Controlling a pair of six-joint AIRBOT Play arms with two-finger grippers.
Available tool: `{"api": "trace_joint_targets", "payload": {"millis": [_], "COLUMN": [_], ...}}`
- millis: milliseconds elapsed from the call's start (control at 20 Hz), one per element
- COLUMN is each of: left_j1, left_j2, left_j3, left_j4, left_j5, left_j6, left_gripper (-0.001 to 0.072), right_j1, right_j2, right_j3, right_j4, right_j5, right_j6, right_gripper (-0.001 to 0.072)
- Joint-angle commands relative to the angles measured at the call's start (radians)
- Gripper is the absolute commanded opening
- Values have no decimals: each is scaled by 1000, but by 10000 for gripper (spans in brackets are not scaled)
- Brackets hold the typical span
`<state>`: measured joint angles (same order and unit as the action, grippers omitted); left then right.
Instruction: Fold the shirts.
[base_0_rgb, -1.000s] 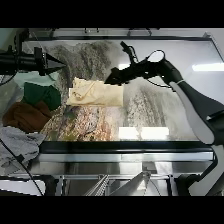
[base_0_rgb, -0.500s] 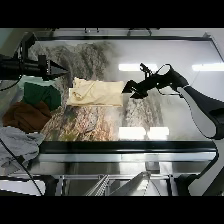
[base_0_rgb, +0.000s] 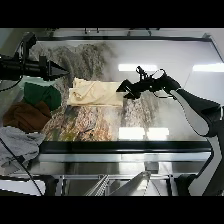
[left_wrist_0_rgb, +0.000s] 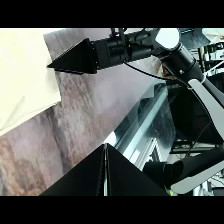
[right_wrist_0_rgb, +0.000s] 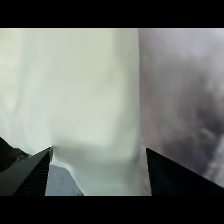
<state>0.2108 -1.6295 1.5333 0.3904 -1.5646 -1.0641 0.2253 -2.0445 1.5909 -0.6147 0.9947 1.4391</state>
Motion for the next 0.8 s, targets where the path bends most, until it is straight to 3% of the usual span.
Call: {"api": "trace_joint_targets", "payload": {"millis": [0, 100, 150, 200, 300, 500, 750], "left_j1": [0, 0, 0, 0, 0, 0, 0], "left_j2": [1, 1, 1, 1, 1, 1, 1], "left_j3": [0, 0, 0, 0, 0, 0, 0], "left_j4": [1, 1, 1, 1, 1, 0, 0], "left_j5": [-5, -5, -6, -8, -8, -38, -84], "left_j6": [2, 2, 2, 2, 2, 1, 0], "left_gripper": [19, 19, 19, 19, 18, 19, 18], "right_j1": [4, 7, 7, 7, 7, -26, -319], "right_j2": [-39, -55, -60, -61, -52, 91, 470], "right_j3": [-2, -1, -1, -1, -1, -1, 7], "right_j4": [64, 137, 180, 223, 327, 252, -228], "right_j5": [-15, -3, 29, 60, 142, 197, 252], "right_j6": [-51, -106, -139, -190, -279, -300, -35], "right_gripper": [692, 648, 386, 185, 28, 26, 26]}}
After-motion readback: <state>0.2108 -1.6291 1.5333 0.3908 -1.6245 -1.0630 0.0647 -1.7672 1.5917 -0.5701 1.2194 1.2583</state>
